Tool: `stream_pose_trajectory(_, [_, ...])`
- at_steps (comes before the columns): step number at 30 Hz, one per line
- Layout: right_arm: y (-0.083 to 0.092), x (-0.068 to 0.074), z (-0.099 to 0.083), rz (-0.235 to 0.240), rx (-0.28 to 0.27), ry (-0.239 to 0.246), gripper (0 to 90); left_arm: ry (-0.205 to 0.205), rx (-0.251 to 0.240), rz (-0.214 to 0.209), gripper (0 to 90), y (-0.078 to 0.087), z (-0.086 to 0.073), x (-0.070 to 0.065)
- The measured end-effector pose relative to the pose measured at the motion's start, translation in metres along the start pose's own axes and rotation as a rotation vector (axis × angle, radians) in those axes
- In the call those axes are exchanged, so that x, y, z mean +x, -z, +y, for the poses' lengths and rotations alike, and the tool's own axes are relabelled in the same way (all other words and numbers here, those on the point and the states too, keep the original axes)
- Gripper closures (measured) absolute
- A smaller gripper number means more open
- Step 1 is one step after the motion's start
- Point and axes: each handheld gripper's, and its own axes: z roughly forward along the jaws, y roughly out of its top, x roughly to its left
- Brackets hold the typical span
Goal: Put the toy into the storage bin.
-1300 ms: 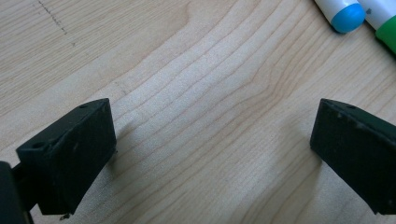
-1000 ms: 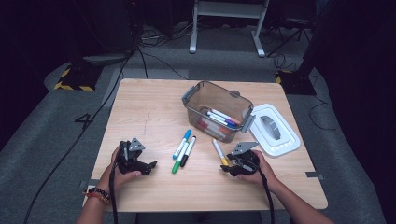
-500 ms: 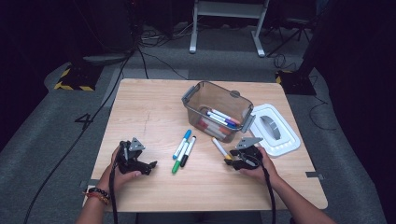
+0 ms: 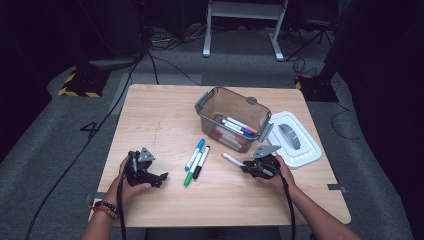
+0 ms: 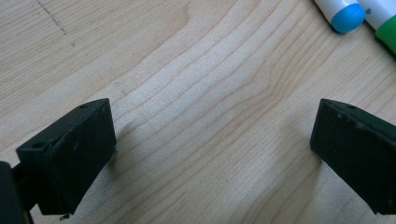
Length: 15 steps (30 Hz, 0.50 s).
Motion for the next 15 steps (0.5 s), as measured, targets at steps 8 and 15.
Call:
stream_pose_trajectory(8, [0.010,0.008,0.004,0.057,-0.032,0.061,74.7,0.000,0.000,0.000,0.5,0.000,0.000,0.000])
stream_pose_trajectory(15, [0.026,0.013,0.013,0.069,-0.081,0.098,74.7,0.000,0.000,0.000,0.5,0.000,0.000,0.000])
